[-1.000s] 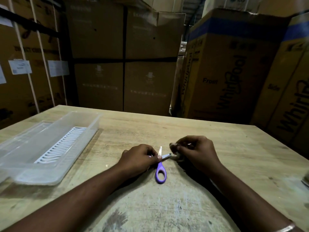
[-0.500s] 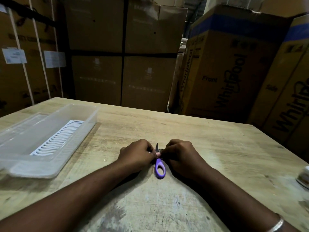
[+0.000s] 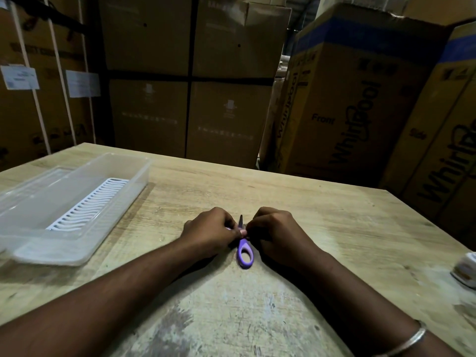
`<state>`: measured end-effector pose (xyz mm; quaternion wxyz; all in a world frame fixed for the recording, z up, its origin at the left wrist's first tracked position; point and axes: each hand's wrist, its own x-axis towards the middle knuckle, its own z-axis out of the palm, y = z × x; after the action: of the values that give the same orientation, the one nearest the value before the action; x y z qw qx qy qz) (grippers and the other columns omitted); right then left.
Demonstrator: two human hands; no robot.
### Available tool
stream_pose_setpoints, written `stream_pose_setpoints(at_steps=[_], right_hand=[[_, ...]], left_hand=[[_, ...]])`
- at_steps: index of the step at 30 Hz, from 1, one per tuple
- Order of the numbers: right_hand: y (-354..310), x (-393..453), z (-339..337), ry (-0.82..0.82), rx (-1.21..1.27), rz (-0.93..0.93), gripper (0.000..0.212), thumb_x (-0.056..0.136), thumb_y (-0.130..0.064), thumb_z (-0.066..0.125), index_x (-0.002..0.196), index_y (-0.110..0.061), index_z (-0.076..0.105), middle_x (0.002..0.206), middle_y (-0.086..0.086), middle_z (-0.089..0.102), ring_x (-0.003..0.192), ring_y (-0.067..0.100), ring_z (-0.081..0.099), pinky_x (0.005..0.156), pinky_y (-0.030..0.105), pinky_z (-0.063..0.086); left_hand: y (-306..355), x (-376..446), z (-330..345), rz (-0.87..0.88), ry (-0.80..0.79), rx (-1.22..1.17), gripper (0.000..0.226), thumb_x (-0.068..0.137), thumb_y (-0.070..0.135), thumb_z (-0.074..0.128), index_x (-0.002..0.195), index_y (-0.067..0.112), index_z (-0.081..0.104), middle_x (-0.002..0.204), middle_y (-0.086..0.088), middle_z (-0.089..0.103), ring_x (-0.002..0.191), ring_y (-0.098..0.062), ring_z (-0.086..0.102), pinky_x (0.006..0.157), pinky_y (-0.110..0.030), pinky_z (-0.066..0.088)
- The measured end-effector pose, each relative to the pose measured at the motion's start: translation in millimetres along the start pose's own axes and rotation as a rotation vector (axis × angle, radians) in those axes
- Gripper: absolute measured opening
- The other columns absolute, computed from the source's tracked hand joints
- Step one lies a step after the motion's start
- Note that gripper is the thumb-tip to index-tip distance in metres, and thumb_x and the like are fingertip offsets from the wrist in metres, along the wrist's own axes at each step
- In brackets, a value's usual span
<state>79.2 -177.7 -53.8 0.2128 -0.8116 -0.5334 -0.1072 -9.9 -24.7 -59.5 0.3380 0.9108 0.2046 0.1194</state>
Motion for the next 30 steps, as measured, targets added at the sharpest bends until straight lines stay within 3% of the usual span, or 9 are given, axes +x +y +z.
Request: stream_pose_setpoints(at_steps=[7, 13, 21, 25, 30], right_hand=[[6.3, 8.6, -2.3, -0.007, -0.114, 0.119, 0.014, 0.086, -0.019, 0.066, 0.091, -0.021, 0.078, 0.086, -0.003, 0.065, 0.077, 0.017, 0.061, 0.066, 0.038, 0.054], [-3.4, 4.3, -1.4, -0.046, -0.009, 0.010, 0.011, 0.078, -0.009, 0.070, 0.084, -0.015, 0.077, 0.083, 0.001, 0.067, 0.073, 0.016, 0.063, 0.063, 0.034, 0.054], [6.1, 13.7, -2.3, -0.028, -0.137, 0.147, 0.012, 0.081, -0.010, 0.066, 0.078, -0.019, 0.074, 0.083, 0.000, 0.060, 0.077, 0.023, 0.059, 0.061, 0.034, 0.050], [0.5, 8.1, 1.1, 0.007, -0.104, 0.136, 0.012, 0.079, -0.011, 0.068, 0.084, -0.017, 0.077, 0.085, 0.002, 0.067, 0.077, 0.022, 0.062, 0.066, 0.040, 0.055], [-8.6, 5.0, -0.4, 0.004, -0.037, 0.052, 0.012, 0.076, -0.010, 0.072, 0.085, -0.015, 0.079, 0.081, 0.003, 0.071, 0.072, 0.020, 0.064, 0.063, 0.035, 0.055]], left_hand=[[-1.9, 2.9, 1.7, 0.005, -0.001, 0.031, 0.030, 0.082, 0.057, 0.067, 0.085, 0.028, 0.074, 0.089, 0.011, 0.071, 0.090, -0.014, 0.063, 0.082, -0.035, 0.047], [-3.8, 4.9, 2.5, 0.011, 0.001, 0.020, 0.028, 0.082, 0.054, 0.069, 0.081, 0.026, 0.073, 0.083, 0.011, 0.071, 0.087, -0.014, 0.064, 0.080, -0.034, 0.048], [-3.5, 5.5, 1.1, 0.016, -0.036, -0.009, 0.027, 0.083, 0.052, 0.069, 0.081, 0.026, 0.075, 0.082, 0.009, 0.071, 0.085, -0.015, 0.064, 0.081, -0.037, 0.050], [-5.2, 6.7, 1.2, 0.021, -0.034, -0.011, 0.027, 0.082, 0.052, 0.070, 0.080, 0.026, 0.075, 0.079, 0.009, 0.072, 0.084, -0.014, 0.065, 0.078, -0.035, 0.049], [-6.8, 8.4, 1.1, 0.046, -0.052, -0.033, 0.026, 0.082, 0.050, 0.071, 0.077, 0.024, 0.075, 0.076, 0.008, 0.072, 0.082, -0.016, 0.067, 0.078, -0.036, 0.051]])
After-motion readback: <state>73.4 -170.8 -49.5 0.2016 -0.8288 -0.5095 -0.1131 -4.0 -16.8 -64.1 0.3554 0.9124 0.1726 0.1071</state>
